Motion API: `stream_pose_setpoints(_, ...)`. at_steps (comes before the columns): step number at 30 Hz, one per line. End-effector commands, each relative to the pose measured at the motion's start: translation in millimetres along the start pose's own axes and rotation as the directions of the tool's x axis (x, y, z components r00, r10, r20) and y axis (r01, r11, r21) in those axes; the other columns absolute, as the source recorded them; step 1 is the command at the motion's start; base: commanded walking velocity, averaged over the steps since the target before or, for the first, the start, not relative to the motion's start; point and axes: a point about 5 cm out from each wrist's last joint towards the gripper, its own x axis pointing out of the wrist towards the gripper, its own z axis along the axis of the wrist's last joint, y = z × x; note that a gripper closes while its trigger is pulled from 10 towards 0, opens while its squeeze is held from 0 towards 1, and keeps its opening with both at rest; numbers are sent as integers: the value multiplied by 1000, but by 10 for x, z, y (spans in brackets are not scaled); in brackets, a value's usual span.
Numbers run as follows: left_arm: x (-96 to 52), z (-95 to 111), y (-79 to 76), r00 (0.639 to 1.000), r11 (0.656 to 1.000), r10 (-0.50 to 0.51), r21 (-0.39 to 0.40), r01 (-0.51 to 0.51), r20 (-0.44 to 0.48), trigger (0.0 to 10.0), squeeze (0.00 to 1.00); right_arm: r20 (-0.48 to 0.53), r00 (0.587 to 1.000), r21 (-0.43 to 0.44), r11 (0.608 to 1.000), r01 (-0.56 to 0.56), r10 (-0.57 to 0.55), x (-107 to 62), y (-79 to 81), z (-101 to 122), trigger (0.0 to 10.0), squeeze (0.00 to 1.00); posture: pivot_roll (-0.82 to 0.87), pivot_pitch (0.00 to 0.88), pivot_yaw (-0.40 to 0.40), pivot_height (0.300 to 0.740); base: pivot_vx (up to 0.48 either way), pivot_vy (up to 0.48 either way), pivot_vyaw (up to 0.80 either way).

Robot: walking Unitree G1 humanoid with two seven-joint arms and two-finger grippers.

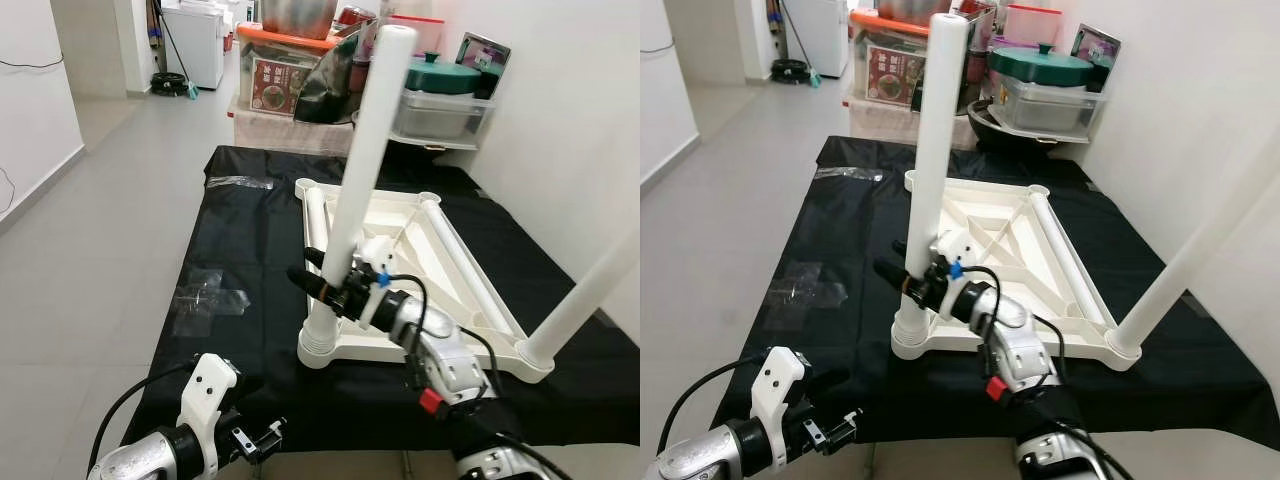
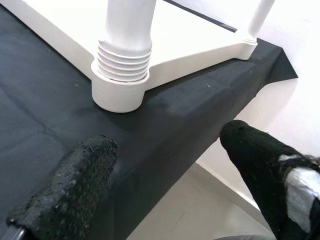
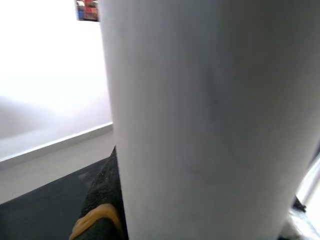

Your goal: Building children table

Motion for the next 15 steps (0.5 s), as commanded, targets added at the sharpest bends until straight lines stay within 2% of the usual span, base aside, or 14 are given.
stream_pose_setpoints(1, 13, -20, -11, 1000, 1000, -1, -2, 1, -3, 10000, 0, -275, 960, 93, 992, 80, -52, -157, 36, -588, 0, 0, 93, 0, -153, 740, 0, 0, 0)
stream_pose_setpoints(2, 11, -20, -9, 1000, 1000, 1, -2, -1, -3, 10000, 0, -278, 956, 93, 988, 120, -90, -153, 22, -591, 0, 0, 92, 0, -154, 740, 0, 0, 0)
stream_pose_setpoints(4, 11, -20, -9, 1000, 1000, 1, -2, -1, -3, 10000, 0, -278, 956, 93, 988, 120, -90, -153, 22, -591, 0, 0, 92, 0, -154, 740, 0, 0, 0)
stream_pose_setpoints(6, 11, -22, -8, 1000, 1000, 3, -2, -3, -3, 10000, 0, -285, 936, 74, 969, 236, -206, -162, -31, -598, 0, 0, 90, 0, -153, 740, 0, 0, 0)
stream_pose_setpoints(8, 11, -22, -8, 1000, 1000, 3, -2, -3, -3, 10000, 0, -285, 936, 74, 969, 236, -206, -162, -31, -598, 0, 0, 90, 0, -153, 740, 0, 0, 0)
stream_pose_setpoints(9, 13, -22, -10, 1000, 1000, 3, -2, -3, -3, 10000, 0, -286, 918, 68, 950, 305, -274, -173, -66, -604, 0, 0, 90, 0, -153, 740, 0, 0, 0)
stream_pose_setpoints(10, 13, -22, -10, 1000, 1000, 3, -2, -3, -3, 10000, 0, -286, 918, 68, 950, 305, -274, -173, -66, -604, 0, 0, 90, 0, -153, 740, 0, 0, 0)
stream_pose_setpoints(11, 14, -22, -11, 1000, 1000, 3, -2, -3, -3, 10000, 0, -278, 899, 63, 927, 369, -339, -186, -99, -595, 0, 0, 89, 0, -151, 740, 0, 0, 0)
stream_pose_setpoints(13, 14, -22, -11, 1000, 1000, 3, -2, -3, -3, 10000, 0, -278, 899, 63, 927, 369, -339, -186, -99, -595, 0, 0, 89, 0, -151, 740, 0, 0, 0)
stream_pose_setpoints(15, 14, -20, -7, 1000, 1000, 3, -1, -3, -3, 10000, 0, -254, 850, 66, 869, 491, -461, -207, -156, -553, 0, 0, 89, 0, -149, 740, 0, 0, 0)
